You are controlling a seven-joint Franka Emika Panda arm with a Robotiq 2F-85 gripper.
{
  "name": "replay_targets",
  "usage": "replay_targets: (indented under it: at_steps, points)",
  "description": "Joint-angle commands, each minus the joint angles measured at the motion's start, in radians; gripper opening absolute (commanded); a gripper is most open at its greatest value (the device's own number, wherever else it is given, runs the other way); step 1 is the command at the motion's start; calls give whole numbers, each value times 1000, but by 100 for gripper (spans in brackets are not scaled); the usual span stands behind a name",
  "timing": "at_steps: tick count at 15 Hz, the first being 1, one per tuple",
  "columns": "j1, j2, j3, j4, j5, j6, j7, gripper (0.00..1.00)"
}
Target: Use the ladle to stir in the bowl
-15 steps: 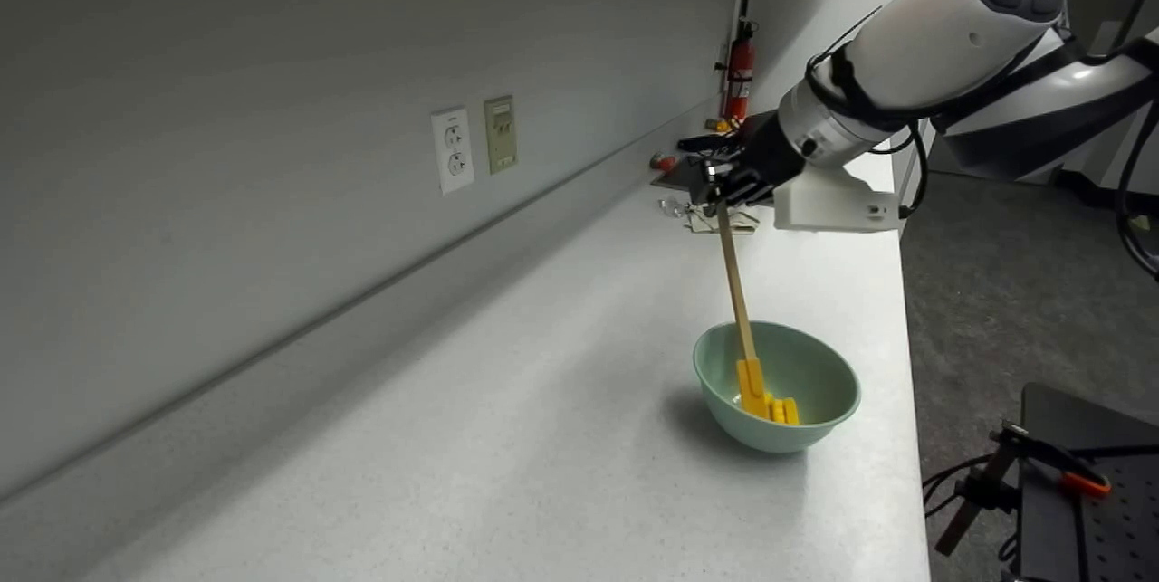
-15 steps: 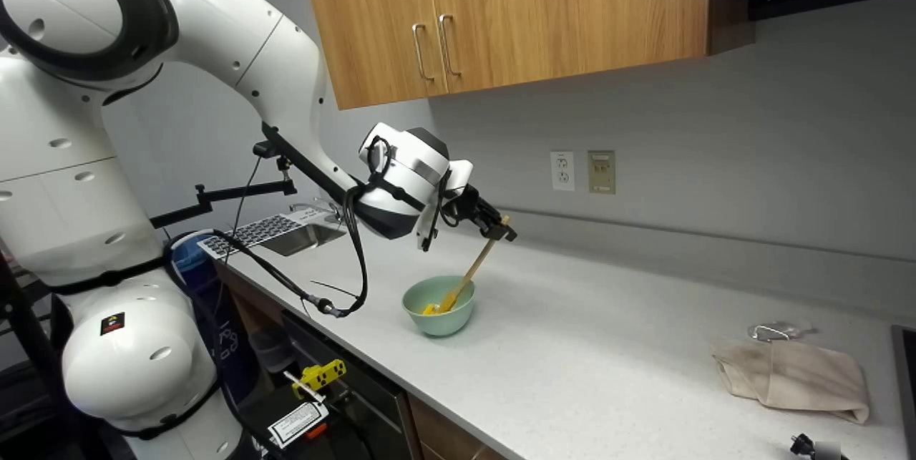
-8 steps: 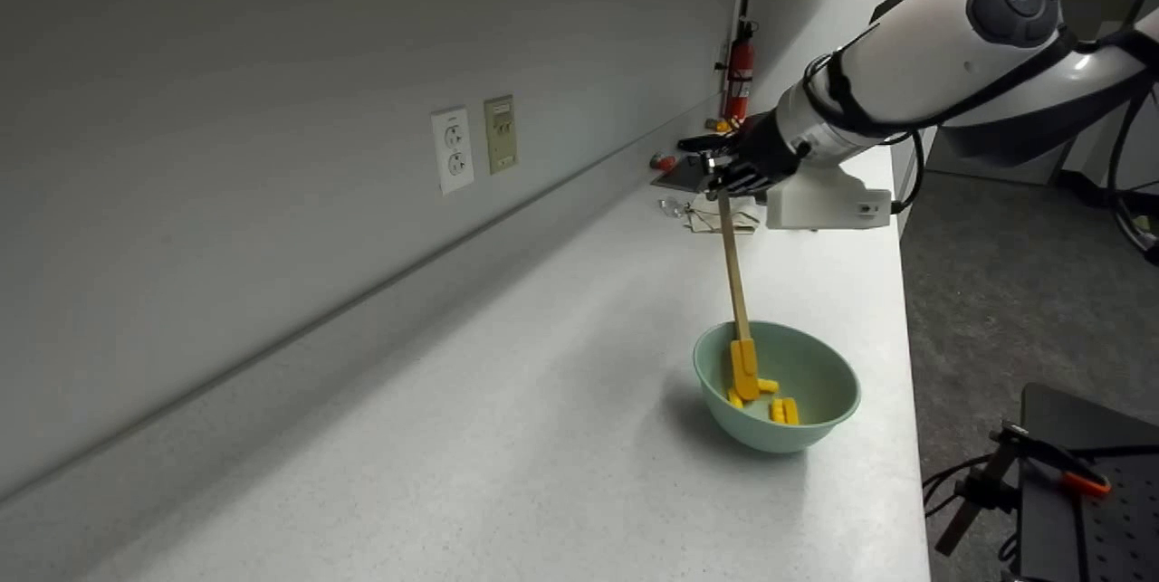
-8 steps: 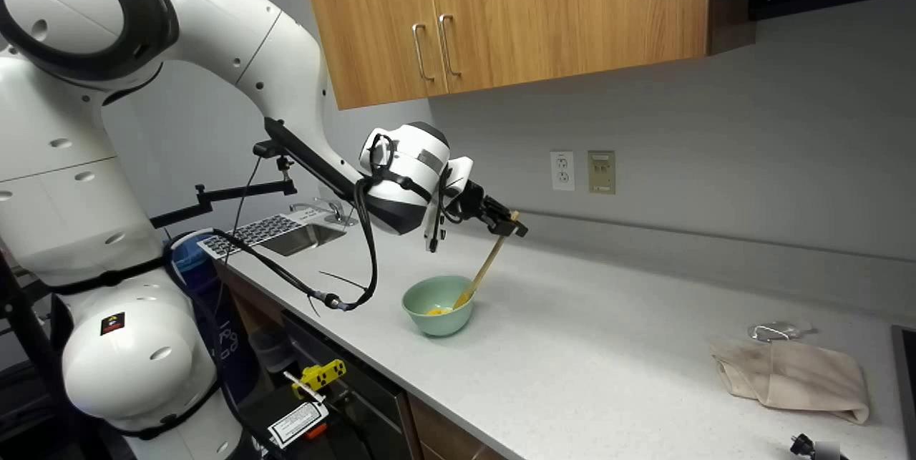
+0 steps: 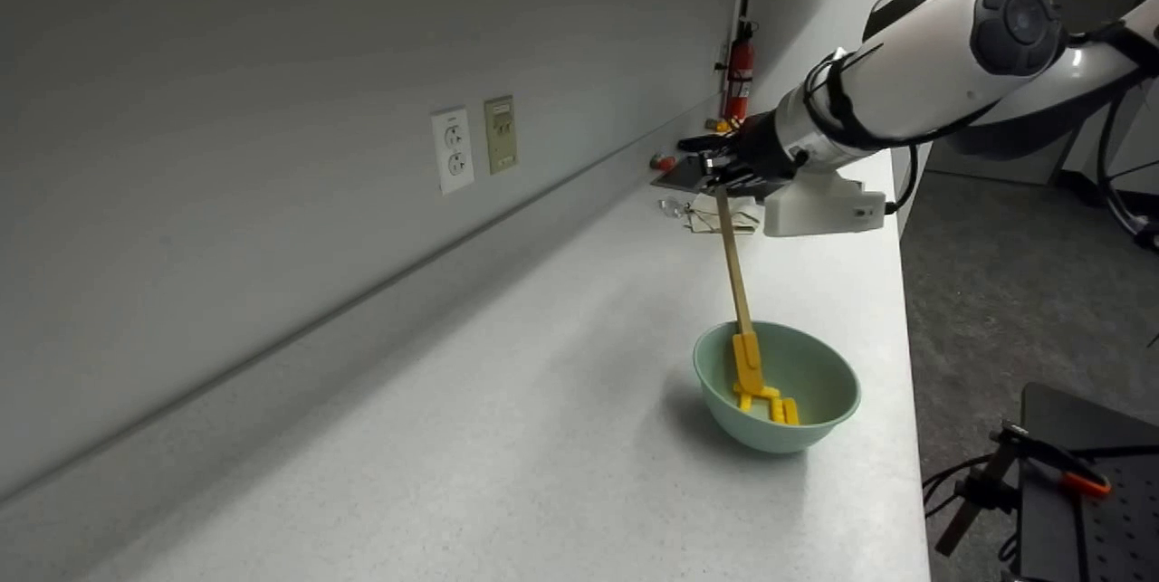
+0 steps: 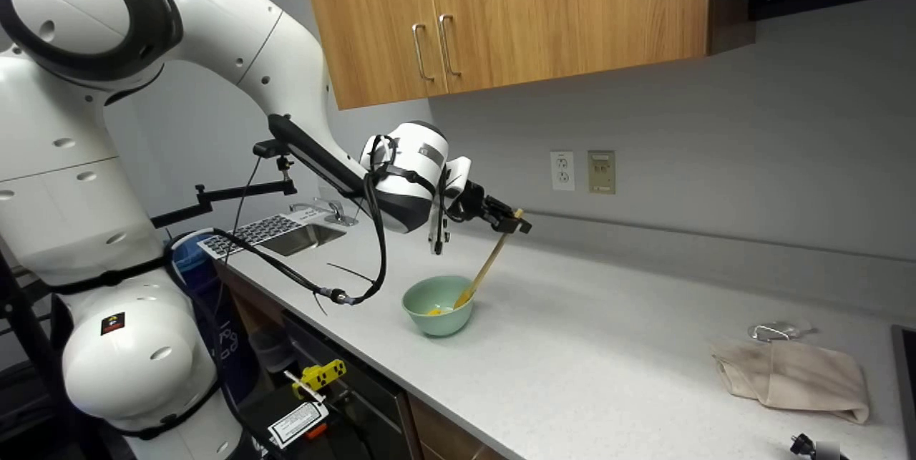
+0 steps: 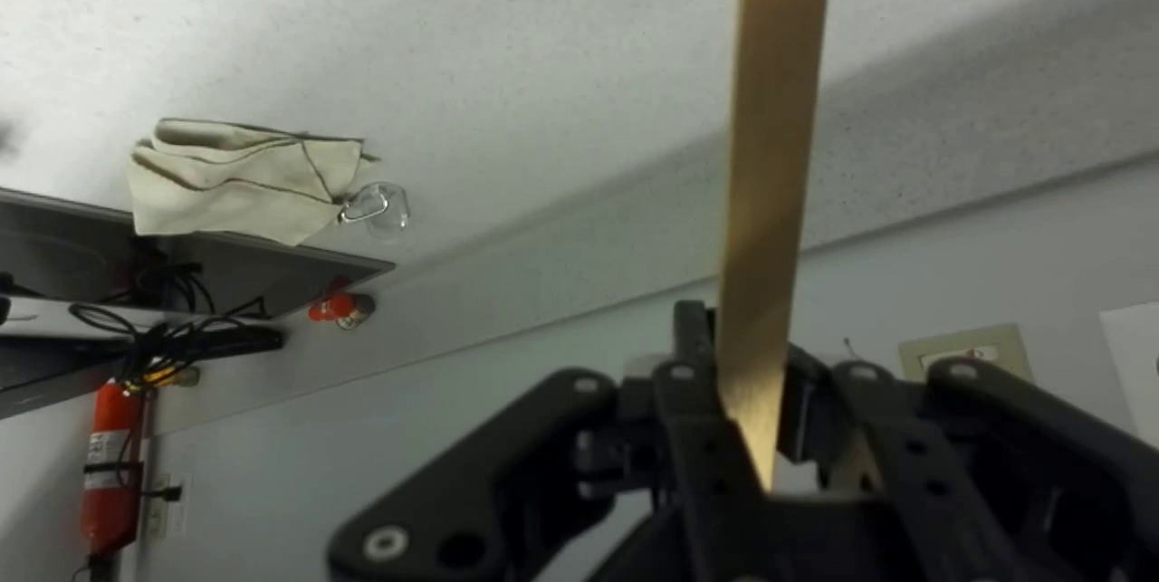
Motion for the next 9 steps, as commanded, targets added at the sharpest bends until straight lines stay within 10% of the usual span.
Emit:
replay_targets:
  at_steps: [1, 9]
  points:
    - [-8, 3, -10, -24, 113, 133, -86, 2]
    - [-4, 0, -22, -22, 184, 163, -112, 2]
